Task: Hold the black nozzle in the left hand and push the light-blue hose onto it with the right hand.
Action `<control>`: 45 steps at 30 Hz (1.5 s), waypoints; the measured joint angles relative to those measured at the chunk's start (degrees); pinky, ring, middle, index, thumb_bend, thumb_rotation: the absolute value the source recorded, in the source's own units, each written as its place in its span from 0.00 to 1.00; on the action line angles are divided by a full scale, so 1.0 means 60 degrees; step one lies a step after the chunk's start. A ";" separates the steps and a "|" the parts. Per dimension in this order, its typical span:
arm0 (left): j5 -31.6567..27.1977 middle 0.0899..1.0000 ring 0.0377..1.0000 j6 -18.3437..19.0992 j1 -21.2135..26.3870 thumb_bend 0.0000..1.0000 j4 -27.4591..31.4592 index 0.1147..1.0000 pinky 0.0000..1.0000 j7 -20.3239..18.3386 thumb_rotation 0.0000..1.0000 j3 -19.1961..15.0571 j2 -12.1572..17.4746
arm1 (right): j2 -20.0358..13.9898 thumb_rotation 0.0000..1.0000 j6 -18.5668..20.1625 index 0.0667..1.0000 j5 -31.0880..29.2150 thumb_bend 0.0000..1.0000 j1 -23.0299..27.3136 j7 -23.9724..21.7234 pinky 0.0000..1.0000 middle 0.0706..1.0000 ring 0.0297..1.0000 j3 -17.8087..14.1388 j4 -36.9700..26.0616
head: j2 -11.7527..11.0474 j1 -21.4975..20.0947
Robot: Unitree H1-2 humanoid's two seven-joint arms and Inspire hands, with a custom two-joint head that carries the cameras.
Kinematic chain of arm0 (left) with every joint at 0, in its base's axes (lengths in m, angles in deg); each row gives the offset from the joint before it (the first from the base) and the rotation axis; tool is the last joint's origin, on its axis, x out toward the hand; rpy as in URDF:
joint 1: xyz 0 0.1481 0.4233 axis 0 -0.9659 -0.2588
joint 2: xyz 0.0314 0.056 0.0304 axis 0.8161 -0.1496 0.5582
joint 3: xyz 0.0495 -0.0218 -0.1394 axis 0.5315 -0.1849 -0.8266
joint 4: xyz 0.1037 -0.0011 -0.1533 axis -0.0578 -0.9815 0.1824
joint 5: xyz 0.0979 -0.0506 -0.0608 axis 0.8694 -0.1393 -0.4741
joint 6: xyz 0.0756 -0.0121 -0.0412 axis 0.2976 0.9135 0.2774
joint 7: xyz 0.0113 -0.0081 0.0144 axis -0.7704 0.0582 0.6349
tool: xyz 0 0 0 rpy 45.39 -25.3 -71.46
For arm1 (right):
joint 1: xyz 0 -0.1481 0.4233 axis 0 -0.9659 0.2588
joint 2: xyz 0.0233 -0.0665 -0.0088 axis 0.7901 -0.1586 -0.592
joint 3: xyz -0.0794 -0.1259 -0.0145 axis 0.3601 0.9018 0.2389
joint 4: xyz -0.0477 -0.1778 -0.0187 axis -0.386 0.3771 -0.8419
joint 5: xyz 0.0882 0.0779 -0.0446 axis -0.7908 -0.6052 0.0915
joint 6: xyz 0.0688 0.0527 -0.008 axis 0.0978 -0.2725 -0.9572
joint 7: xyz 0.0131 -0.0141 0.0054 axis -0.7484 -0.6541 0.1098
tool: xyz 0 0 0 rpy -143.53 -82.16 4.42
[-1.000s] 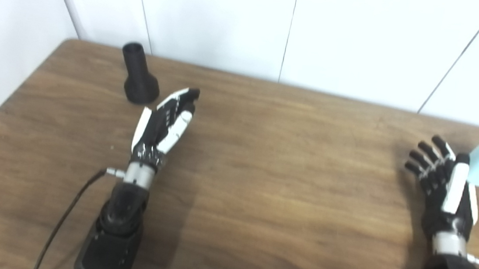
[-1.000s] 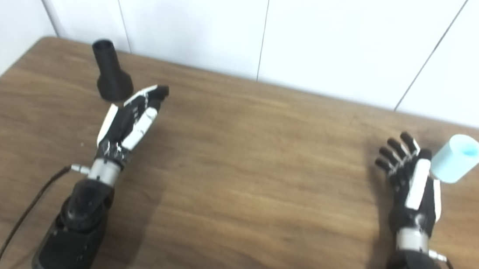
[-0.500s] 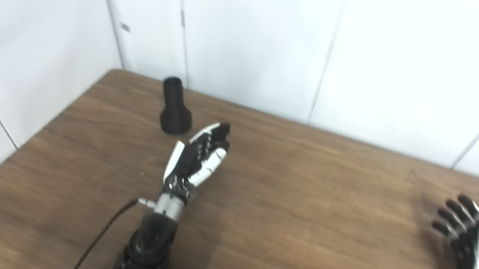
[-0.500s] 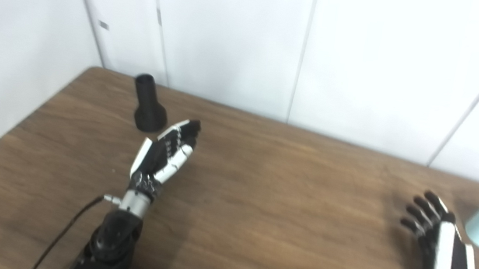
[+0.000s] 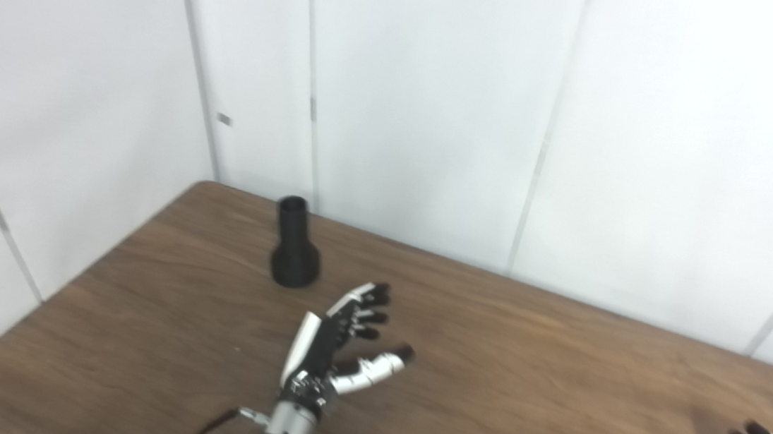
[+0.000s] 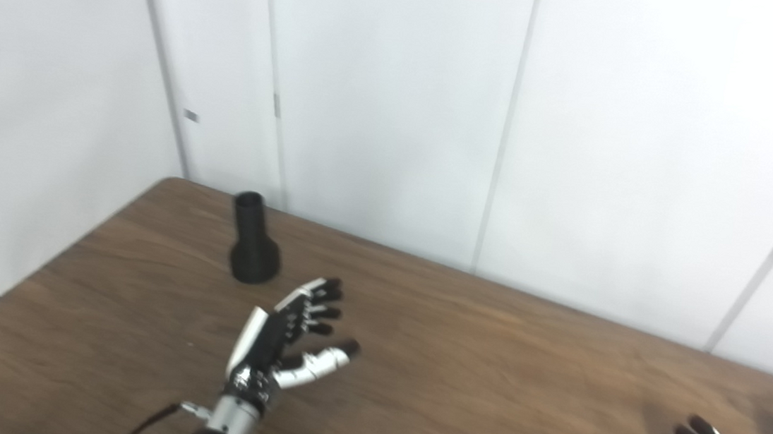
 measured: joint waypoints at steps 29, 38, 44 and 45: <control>0.1591 0.84 0.79 0.2440 -0.0422 0.87 0.1794 0.83 0.73 0.0541 0.18 -0.1722 0.1670 | -0.0140 0.42 -0.0815 0.70 0.0532 0.72 0.0432 0.0201 0.56 0.71 0.68 -0.0037 0.0859 | 0.0146 0.0103; 0.2319 0.90 0.88 0.2661 0.0097 0.93 0.1614 0.82 0.80 0.0894 0.26 -0.1880 0.2302 | -0.0128 0.43 -0.0722 0.73 0.0490 0.72 0.0398 0.0198 0.55 0.72 0.68 -0.0062 0.0768 | 0.0278 0.0015; 0.2861 0.94 0.95 0.2917 0.0501 0.96 0.1052 0.83 0.84 0.0729 0.31 -0.1474 0.2858 | -0.0139 0.44 -0.0724 0.78 0.0398 0.70 0.0337 0.0196 0.54 0.71 0.67 -0.0080 0.0692 | 0.0351 -0.0044; 0.2993 0.96 0.96 0.3057 0.0587 0.96 0.0992 0.84 0.86 0.0633 0.31 -0.1348 0.2986 | -0.0140 0.45 -0.0723 0.80 0.0399 0.71 0.0318 0.0196 0.54 0.71 0.67 -0.0082 0.0668 | 0.0351 -0.0044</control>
